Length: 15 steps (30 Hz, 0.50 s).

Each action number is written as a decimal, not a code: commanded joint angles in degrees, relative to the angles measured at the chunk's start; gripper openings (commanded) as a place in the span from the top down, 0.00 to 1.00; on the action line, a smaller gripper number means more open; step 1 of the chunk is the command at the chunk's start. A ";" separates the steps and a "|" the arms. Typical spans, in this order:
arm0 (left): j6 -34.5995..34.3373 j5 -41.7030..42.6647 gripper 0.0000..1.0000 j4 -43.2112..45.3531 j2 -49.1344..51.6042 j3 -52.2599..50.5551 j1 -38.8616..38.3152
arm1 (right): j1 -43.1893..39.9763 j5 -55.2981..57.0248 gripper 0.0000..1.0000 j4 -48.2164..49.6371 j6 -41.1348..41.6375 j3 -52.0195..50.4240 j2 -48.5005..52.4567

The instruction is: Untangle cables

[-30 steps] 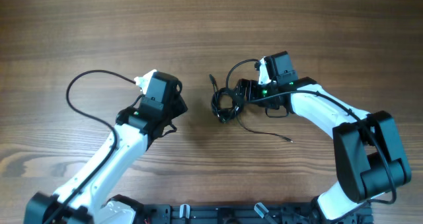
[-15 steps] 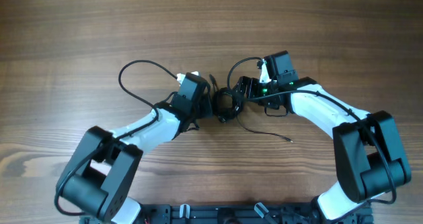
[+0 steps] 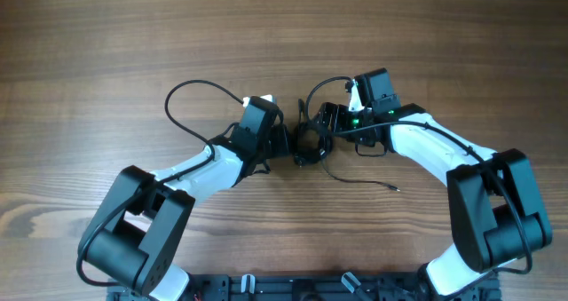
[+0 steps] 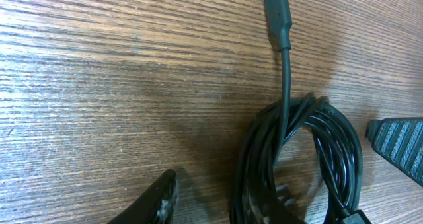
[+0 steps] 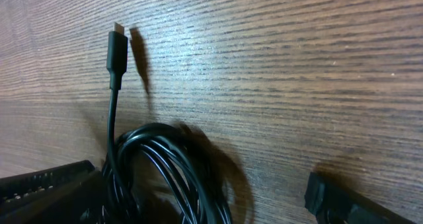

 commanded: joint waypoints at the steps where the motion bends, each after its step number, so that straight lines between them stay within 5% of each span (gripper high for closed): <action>1: 0.26 0.76 0.65 0.09 -2.89 0.37 -0.07 | -0.24 2.67 0.00 0.26 0.04 -1.18 1.68; 11: 14.01 0.63 0.49 2.93 -0.50 0.37 -3.87 | -0.24 2.64 0.00 1.40 0.07 -1.18 1.68; 15: 13.92 0.46 0.62 6.38 5.84 0.37 -4.11 | -0.24 2.14 0.00 1.27 0.07 -1.18 1.68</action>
